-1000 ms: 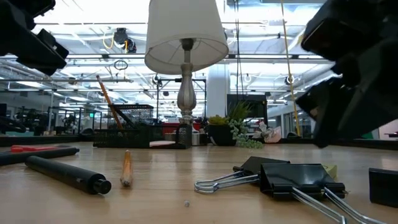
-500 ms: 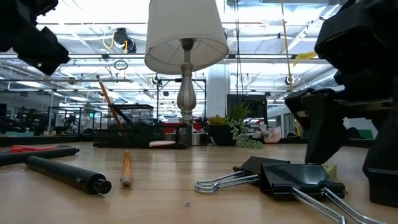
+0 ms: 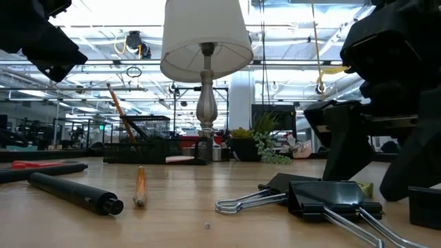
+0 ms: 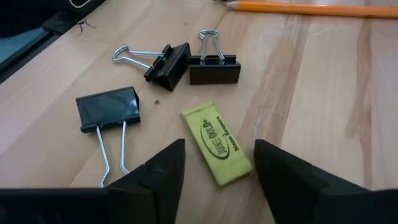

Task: Pick and place office supplies into organizer
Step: Put the green eraser into the black desk organizer, then put the red scissors into the black desk organizer

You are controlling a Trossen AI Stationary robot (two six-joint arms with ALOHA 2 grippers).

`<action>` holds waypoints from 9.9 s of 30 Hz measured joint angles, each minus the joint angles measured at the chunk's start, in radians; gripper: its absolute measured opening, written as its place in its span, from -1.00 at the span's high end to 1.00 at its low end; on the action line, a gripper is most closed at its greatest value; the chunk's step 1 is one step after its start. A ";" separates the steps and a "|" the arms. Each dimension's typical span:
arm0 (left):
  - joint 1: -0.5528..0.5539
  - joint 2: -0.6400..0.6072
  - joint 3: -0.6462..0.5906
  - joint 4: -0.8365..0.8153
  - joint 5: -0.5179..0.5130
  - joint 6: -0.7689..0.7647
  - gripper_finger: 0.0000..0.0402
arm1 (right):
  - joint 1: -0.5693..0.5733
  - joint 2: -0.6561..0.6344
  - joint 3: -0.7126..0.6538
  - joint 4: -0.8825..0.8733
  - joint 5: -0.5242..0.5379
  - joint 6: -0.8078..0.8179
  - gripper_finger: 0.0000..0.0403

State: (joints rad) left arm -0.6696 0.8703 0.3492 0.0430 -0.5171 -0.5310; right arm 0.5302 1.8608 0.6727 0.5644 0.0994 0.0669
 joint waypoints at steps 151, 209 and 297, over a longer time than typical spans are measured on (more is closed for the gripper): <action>0.001 -0.585 0.000 -0.261 -0.147 0.185 0.52 | -0.514 0.364 0.798 -0.244 0.079 -0.143 0.28; 0.002 -0.262 0.000 -0.121 -0.026 0.216 0.52 | -0.243 -1.146 -0.636 0.298 0.486 -0.091 0.31; 0.189 0.375 0.132 -0.572 0.350 0.239 0.52 | -0.241 -1.170 -0.658 0.298 0.554 -0.109 0.30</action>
State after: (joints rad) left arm -0.4807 1.2449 0.4808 -0.5285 -0.1667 -0.2915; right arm 0.2897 0.6903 0.0147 0.8625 0.6535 -0.0418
